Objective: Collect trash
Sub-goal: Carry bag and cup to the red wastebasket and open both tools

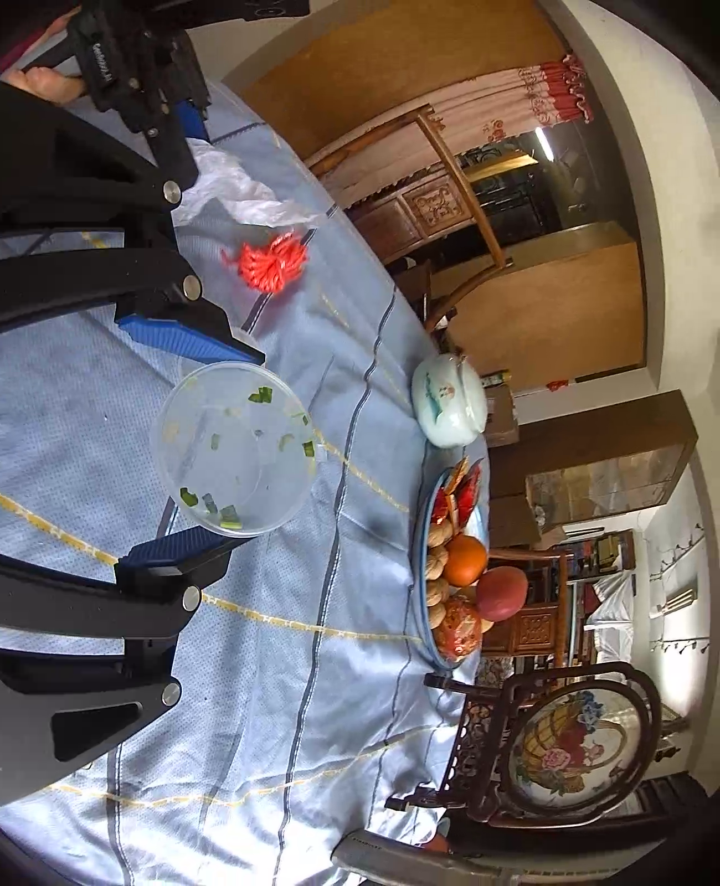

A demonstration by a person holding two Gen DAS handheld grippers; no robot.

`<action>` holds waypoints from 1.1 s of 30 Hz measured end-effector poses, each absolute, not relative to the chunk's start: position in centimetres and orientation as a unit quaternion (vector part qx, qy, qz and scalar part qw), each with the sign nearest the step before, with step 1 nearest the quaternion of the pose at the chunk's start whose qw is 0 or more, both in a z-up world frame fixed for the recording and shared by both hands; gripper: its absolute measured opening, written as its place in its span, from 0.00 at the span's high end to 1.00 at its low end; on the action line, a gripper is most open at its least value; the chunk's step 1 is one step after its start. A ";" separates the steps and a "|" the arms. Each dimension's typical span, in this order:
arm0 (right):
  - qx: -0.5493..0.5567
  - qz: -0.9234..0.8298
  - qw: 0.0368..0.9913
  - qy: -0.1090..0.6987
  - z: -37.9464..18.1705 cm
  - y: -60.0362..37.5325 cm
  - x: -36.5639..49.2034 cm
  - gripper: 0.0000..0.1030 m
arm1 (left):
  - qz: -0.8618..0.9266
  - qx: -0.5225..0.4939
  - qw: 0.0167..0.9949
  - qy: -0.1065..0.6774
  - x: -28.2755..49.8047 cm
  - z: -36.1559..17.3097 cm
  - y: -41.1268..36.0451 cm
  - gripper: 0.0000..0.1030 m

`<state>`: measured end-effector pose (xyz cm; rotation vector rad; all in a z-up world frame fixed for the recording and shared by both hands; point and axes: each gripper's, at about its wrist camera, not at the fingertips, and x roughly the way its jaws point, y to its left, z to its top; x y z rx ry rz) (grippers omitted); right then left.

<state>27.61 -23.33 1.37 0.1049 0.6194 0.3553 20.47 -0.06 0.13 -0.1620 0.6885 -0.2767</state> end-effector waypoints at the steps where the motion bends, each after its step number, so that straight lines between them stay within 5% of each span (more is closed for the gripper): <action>1: 0.052 0.176 0.936 0.299 1.5 -23.3 27.0 0.47 | -0.131 -0.080 0.930 0.334 19.7 0.3 0.2 0.62; 16: 0.060 0.233 0.937 0.254 1.4 -21.0 17.7 0.47 | 0.003 -0.123 0.939 0.320 5.8 1.2 11.2 0.62; 27: 0.056 0.280 0.925 0.251 2.6 -16.7 14.4 0.47 | 0.127 -0.170 0.900 0.381 -0.3 -4.4 20.8 0.62; 33: 0.037 0.316 0.914 0.253 3.2 -12.3 13.3 0.47 | 0.169 -0.212 0.861 0.430 0.1 -9.1 24.0 0.34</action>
